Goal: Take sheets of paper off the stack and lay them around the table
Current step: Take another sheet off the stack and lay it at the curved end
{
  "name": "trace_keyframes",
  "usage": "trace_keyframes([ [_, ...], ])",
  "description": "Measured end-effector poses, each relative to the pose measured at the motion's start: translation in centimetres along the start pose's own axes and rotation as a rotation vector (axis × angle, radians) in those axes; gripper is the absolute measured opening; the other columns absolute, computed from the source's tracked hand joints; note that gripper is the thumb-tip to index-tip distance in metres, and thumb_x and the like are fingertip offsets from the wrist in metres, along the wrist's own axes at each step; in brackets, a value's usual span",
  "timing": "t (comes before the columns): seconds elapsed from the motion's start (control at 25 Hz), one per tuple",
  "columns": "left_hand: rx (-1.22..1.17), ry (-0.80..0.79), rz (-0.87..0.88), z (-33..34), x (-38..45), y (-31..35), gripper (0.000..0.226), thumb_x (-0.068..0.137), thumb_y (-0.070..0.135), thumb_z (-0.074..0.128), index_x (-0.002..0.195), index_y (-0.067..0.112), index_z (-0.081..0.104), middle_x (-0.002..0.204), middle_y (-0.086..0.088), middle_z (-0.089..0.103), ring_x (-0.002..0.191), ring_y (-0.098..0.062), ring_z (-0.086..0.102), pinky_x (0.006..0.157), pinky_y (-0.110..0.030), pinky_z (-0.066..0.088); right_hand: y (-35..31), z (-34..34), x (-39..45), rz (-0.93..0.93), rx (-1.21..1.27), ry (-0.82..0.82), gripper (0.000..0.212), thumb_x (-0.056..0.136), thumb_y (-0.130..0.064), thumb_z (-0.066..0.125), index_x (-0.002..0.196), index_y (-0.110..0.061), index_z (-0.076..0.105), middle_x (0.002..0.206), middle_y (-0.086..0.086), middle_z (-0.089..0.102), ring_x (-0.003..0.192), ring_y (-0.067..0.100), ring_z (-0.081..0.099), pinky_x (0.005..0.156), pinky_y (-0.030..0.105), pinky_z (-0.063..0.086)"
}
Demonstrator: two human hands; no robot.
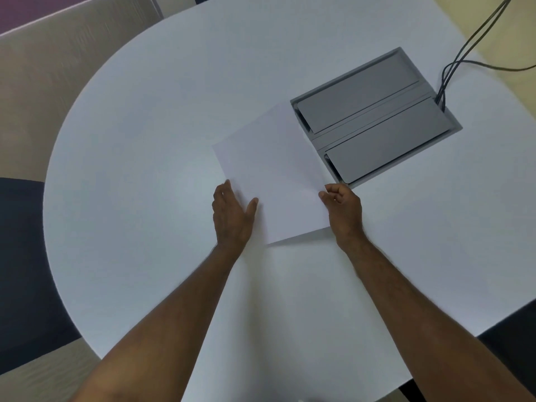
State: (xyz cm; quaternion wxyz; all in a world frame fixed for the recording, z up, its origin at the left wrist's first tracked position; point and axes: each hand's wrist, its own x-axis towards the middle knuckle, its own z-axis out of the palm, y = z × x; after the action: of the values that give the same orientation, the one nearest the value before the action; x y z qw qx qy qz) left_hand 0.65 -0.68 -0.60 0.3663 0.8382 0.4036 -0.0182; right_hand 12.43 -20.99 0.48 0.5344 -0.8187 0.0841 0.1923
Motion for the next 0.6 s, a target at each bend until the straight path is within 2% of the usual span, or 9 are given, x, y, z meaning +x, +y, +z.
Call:
trace_keyframes([
  [0.12, -0.273, 0.014, -0.19, -1.3, -1.6, 0.6, 0.081, 0.097, 0.047, 0.065, 0.159, 0.014, 0.025, 0.155, -0.011, 0.042, 0.136, -0.029, 0.05, 0.107, -0.042, 0.044, 0.3, -1.4, -2.8, 0.042, 0.114, -0.01, 0.013, 0.094, -0.018, 0.07, 0.107, -0.015, 0.07, 0.096, -0.004, 0.073, 0.09, 0.013, 0.068, 0.081, 0.024, 0.054],
  [0.2, -0.535, -0.024, -0.336, -2.4, -2.8, 0.5, 0.069, 0.096, 0.043, 0.069, 0.153, 0.015, 0.041, 0.139, -0.011, 0.061, 0.123, -0.027, 0.06, 0.107, -0.041, 0.049, 0.5, -2.0, -5.2, 0.053, 0.163, -0.028, 0.015, 0.095, -0.017, 0.07, 0.109, -0.013, 0.071, 0.097, -0.007, 0.075, 0.088, 0.009, 0.07, 0.078, 0.02, 0.054],
  [0.28, -0.763, -0.074, -0.421, -3.6, -4.0, -0.2, 0.04, 0.097, 0.03, 0.07, 0.132, 0.011, 0.064, 0.125, -0.01, 0.072, 0.111, -0.027, 0.068, 0.102, -0.045, 0.056, 0.8, -2.3, -7.6, 0.067, 0.201, -0.052, 0.011, 0.095, -0.017, 0.07, 0.105, -0.016, 0.071, 0.096, -0.007, 0.076, 0.087, 0.007, 0.07, 0.075, 0.017, 0.054],
  [0.32, -0.808, -0.083, -0.41, -4.2, -4.6, -0.7, 0.025, 0.097, 0.024, 0.069, 0.117, 0.009, 0.072, 0.115, -0.009, 0.075, 0.101, -0.026, 0.069, 0.093, -0.042, 0.058, 1.0, -2.2, -8.8, 0.075, 0.218, -0.07, 0.009, 0.094, -0.016, 0.071, 0.103, -0.018, 0.071, 0.096, -0.008, 0.076, 0.086, 0.006, 0.07, 0.073, 0.014, 0.054],
  [0.4, -0.801, -0.064, -0.364, -5.7, -5.7, -1.8, 0.013, 0.098, 0.016, 0.067, 0.096, 0.005, 0.073, 0.095, -0.007, 0.074, 0.087, -0.024, 0.064, 0.077, -0.034, 0.054, 1.4, -1.7, -11.2, 0.095, 0.232, -0.114, 0.01, 0.094, -0.016, 0.072, 0.103, -0.02, 0.071, 0.096, -0.007, 0.076, 0.086, 0.007, 0.071, 0.071, 0.014, 0.054],
  [0.6, -0.652, -0.087, -0.289, -10.3, -5.3, -5.4, 0.028, 0.096, 0.016, 0.067, 0.094, -0.011, 0.066, 0.087, -0.012, 0.064, 0.08, -0.022, 0.054, 0.077, -0.037, 0.046, 1.8, 2.6, -15.6, 0.141, 0.247, -0.197, 0.02, 0.091, -0.012, 0.073, 0.11, -0.016, 0.067, 0.1, -0.001, 0.078, 0.088, 0.014, 0.074, 0.07, 0.025, 0.055],
])
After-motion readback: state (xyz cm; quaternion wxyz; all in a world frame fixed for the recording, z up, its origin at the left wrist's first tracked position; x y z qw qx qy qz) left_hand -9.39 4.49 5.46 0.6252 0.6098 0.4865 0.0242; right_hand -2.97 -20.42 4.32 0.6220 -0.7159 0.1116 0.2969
